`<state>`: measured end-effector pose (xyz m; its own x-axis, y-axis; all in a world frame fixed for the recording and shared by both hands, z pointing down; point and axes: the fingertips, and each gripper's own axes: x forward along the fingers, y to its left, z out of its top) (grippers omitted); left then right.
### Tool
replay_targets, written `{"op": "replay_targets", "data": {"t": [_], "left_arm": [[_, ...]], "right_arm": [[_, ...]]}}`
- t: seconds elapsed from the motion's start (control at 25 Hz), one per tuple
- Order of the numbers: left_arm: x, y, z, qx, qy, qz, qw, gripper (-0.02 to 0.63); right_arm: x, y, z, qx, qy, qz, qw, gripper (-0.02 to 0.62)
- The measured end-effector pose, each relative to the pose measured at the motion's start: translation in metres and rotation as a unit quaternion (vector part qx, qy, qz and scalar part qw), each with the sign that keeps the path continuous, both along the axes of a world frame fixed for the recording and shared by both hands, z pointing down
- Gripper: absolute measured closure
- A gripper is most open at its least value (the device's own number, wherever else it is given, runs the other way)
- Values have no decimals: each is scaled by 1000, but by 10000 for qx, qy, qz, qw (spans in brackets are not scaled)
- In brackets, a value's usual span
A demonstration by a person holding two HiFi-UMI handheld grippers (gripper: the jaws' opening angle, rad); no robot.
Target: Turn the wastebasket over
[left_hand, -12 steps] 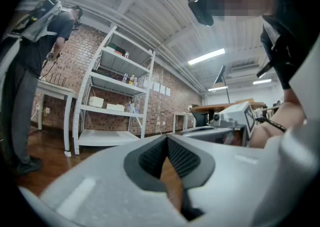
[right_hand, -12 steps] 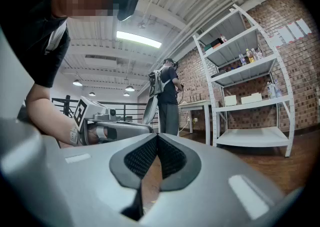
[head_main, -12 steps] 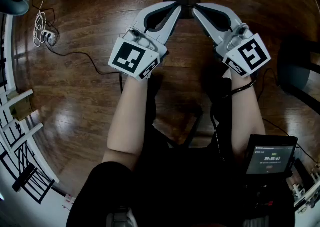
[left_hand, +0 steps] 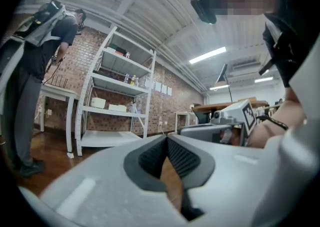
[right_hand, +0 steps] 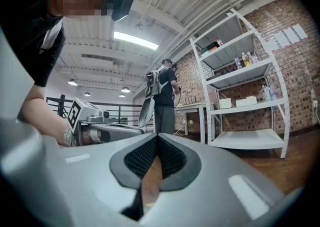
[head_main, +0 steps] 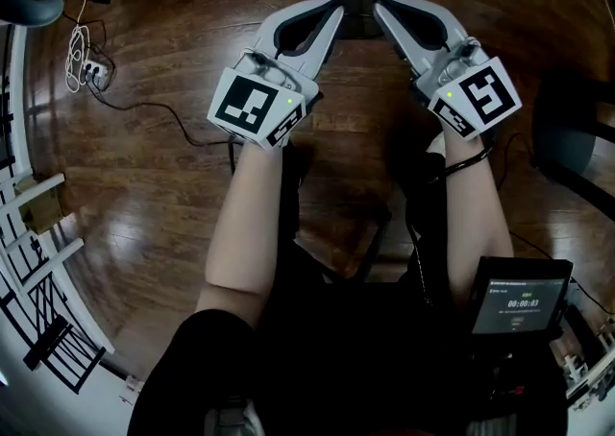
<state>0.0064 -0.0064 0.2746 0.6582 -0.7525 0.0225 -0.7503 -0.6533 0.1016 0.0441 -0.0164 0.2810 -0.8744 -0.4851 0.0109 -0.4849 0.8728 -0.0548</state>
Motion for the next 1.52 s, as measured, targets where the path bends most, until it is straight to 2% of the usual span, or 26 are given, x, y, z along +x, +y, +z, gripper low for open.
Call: {"op": "replay_targets", "data": {"t": [0.44,0.68,0.92,1.16,1.36,1.44,1.52], "left_arm": [[-5,-41,9,-96,-28,-52,9999,604],[-4,-63,16,5,-23,-30,10000,604],[-20,-140,13,-102,55,-141,9998,604],[-11,-140,9,4,17,75,10000,604],[-22,-147,6,69,37,-64,9999,604],[-25,-150,5,66,102,-122,9999,604],[-24,-151,3,53,134,-124,9998,604]], "right_arm": [[2,-55,12,-260,-187,210,9993,586],[6,-83,15,-396,-334,281,9983,586],[-13,-161,15,-563,-293,219,9977,586],[-13,-163,19,-474,-160,121,9987,586],[-12,-170,20,-452,-196,196,9986,586],[-10,-175,21,-513,-367,357,9974,586],[-3,-180,22,-769,-761,611,9923,586]]}}
